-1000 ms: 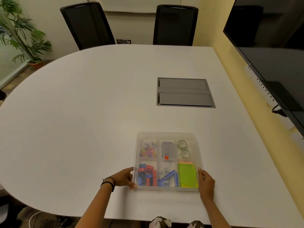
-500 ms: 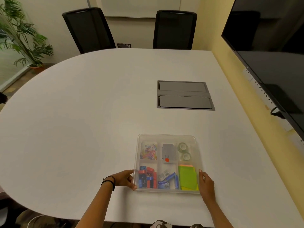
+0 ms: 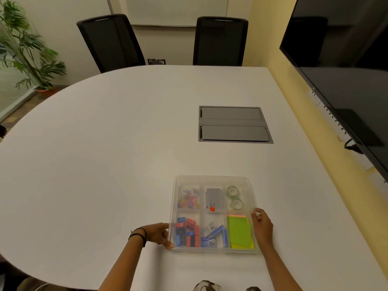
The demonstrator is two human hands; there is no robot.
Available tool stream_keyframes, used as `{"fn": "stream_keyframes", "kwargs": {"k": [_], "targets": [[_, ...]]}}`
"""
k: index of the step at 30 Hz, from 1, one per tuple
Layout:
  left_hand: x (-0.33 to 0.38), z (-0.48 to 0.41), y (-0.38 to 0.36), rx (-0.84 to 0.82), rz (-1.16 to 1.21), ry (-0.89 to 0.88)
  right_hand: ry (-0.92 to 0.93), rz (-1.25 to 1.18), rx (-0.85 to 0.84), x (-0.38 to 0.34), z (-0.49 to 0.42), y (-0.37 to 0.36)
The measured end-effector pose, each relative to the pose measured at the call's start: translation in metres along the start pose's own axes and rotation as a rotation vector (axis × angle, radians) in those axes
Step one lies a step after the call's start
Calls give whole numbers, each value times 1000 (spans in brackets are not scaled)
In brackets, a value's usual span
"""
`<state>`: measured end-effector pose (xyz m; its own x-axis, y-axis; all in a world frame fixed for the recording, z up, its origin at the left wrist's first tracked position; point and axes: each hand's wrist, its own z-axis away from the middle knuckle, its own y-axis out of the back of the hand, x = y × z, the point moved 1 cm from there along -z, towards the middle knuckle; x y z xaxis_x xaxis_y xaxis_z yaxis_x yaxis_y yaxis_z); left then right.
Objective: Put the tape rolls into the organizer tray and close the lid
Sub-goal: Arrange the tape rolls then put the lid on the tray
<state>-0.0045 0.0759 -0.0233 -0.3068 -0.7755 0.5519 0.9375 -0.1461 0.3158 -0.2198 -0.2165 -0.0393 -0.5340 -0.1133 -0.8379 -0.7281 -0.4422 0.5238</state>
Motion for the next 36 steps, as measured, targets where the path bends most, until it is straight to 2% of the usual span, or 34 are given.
{"fn": "stream_keyframes", "kwargs": {"k": [13,22,27,30,32,33,36], "targets": [[2,-2,4,-53,-48,-19,-106,-161,-30,13,-15,-6],[6,0,7,-37,-88,14,25,24,33,11,-2,-10],[3,-2,5,-24,-18,0,89,136,76,5,4,-11],[3,-1,6,-5,80,66,83,153,81,3,4,-9],[10,-2,8,66,167,56,82,175,79,2,5,-10],[16,-5,8,164,212,-2,89,194,76,1,7,-10],[37,-18,1,635,254,-103,153,293,65,-6,9,-13]]}}
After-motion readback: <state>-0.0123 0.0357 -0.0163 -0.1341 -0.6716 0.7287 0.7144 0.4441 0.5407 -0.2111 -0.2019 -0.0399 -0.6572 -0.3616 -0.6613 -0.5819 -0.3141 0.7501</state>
